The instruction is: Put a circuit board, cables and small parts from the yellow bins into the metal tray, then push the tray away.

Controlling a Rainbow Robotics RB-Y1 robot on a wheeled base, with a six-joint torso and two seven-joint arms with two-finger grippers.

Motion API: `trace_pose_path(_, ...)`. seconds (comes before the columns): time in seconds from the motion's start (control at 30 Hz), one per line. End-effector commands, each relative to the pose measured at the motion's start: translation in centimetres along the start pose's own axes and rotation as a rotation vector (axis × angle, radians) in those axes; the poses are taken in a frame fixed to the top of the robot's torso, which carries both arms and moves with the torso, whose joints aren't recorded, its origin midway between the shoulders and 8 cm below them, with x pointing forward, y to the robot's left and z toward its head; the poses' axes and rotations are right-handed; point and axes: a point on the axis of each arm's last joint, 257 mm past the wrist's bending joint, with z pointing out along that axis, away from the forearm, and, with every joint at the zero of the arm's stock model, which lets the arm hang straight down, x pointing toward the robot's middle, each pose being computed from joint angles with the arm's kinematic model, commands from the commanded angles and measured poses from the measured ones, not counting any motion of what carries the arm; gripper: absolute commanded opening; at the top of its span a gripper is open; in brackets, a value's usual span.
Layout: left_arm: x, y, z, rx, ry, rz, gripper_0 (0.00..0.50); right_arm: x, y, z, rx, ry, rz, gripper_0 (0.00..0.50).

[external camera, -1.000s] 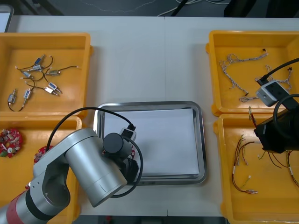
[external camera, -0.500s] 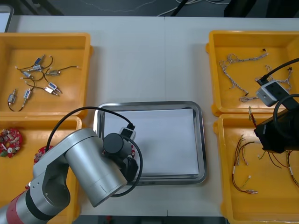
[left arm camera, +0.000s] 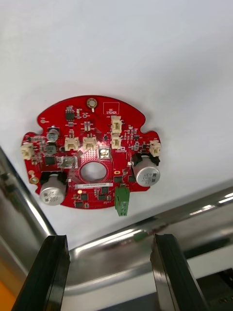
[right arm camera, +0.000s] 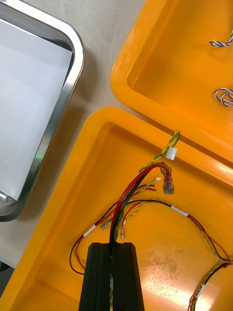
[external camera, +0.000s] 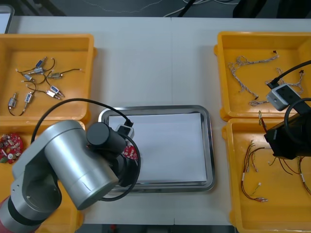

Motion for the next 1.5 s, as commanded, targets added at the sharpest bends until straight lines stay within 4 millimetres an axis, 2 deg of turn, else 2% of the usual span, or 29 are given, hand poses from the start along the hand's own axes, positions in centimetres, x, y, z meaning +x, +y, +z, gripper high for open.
trace_pose_path(0.03,-1.0,1.5,-3.0,0.030,-0.035,-0.099,0.500,-0.5,-0.3,-0.8,0.036,-0.008,-0.011,0.000)
trace_pose_path(0.23,-2.5,3.3,-4.7,0.059,-0.063,-0.138,0.500,-0.5,-0.3,-0.8,0.036,-0.008,-0.011,0.000)
trace_pose_path(0.37,-3.4,5.4,-5.6,0.059,-0.084,-0.164,0.500,-0.5,-0.3,-0.8,0.036,-0.008,-0.011,0.000)
trace_pose_path(0.47,-3.8,7.9,-6.4,0.032,-0.093,-0.158,0.500,-0.5,-0.3,-0.8,0.036,-0.008,-0.011,0.000)
trace_pose_path(0.73,-4.7,11.8,-8.6,0.025,-0.128,-0.166,0.500,-0.5,-0.3,-0.8,0.036,-0.008,-0.011,0.000)
trace_pose_path(0.87,-4.5,14.3,-9.6,0.004,-0.138,-0.177,0.500,-0.5,-0.3,-0.8,0.036,-0.008,-0.011,0.000)
trace_pose_path(1.0,-3.6,17.2,-10.2,-0.044,-0.137,-0.154,0.500,-0.5,-0.3,-0.8,0.036,-0.008,-0.011,0.000)
trace_pose_path(1.03,-3.2,18.0,-10.4,-0.057,-0.134,-0.144,0.500,0.3,0.0,-0.3,0.020,0.011,0.000,0.000)
trace_pose_path(1.1,-2.1,19.1,-10.5,-0.069,-0.117,-0.132,0.500,0.3,0.3,-0.1,0.011,0.011,-0.001,0.000)
trace_pose_path(1.23,-0.5,20.7,-10.7,-0.066,-0.105,-0.113,0.500,0.5,0.9,0.0,0.001,0.016,-0.026,0.000)
trace_pose_path(1.5,1.9,23.2,-11.5,-0.079,-0.100,-0.054,0.500,1.1,3.9,0.7,-0.039,0.055,-0.153,0.000)
